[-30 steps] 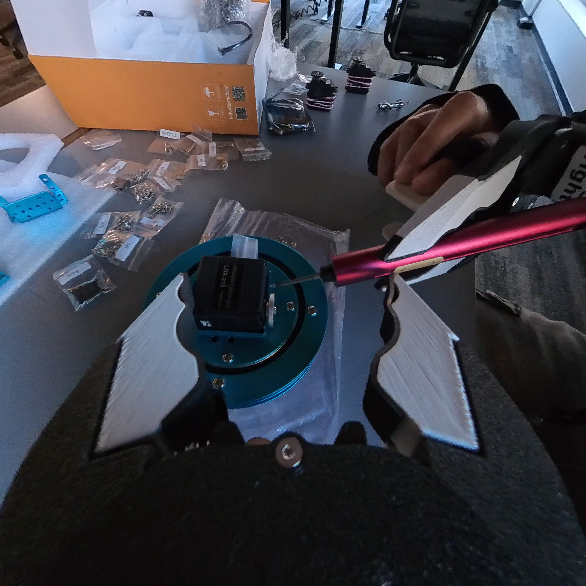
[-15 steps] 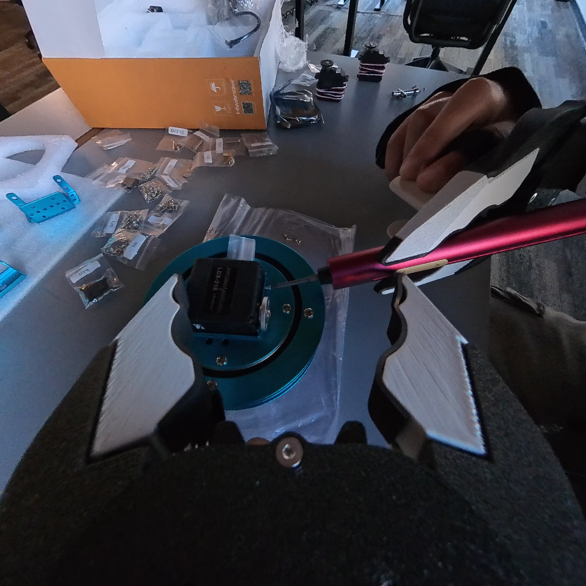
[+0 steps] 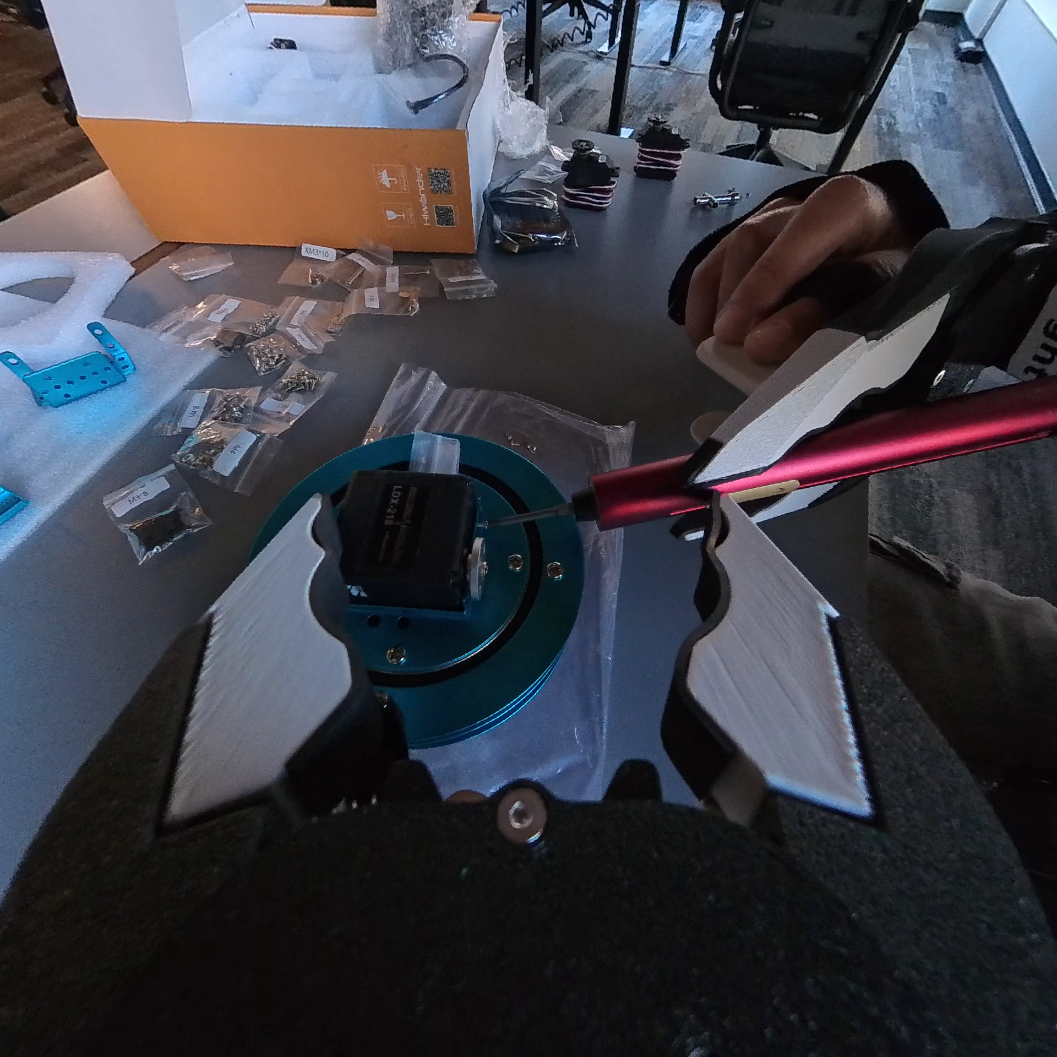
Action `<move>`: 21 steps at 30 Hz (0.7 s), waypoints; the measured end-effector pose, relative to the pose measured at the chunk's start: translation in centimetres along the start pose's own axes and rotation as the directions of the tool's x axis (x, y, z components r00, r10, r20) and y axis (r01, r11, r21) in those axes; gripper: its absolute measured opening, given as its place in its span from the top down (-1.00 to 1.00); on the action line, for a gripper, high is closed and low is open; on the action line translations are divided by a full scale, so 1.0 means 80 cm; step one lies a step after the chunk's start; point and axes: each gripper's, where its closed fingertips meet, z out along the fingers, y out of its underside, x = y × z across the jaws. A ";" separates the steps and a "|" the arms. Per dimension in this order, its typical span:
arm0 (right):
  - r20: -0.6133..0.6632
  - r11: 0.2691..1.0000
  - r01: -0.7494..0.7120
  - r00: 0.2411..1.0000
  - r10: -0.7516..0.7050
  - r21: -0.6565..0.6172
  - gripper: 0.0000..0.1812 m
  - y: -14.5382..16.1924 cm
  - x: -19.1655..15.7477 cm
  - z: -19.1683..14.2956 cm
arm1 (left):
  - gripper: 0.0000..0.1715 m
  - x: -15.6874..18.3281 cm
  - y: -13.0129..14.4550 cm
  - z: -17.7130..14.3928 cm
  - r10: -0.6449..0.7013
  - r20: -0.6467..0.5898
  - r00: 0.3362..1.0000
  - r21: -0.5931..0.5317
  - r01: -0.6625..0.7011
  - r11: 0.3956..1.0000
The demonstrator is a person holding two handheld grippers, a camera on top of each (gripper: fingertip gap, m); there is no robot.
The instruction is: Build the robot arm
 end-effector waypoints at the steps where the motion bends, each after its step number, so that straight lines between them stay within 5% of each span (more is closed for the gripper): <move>1: 0.000 1.000 0.000 1.000 0.000 0.001 0.72 0.000 0.000 0.000 | -0.45 0.000 0.001 0.000 0.004 0.001 1.000 0.001 -0.004 1.000; 21: 0.004 1.000 -0.011 1.000 0.011 0.004 0.72 0.000 0.004 0.000 | -0.48 0.002 0.003 0.001 0.023 -0.001 1.000 -0.007 -0.023 1.000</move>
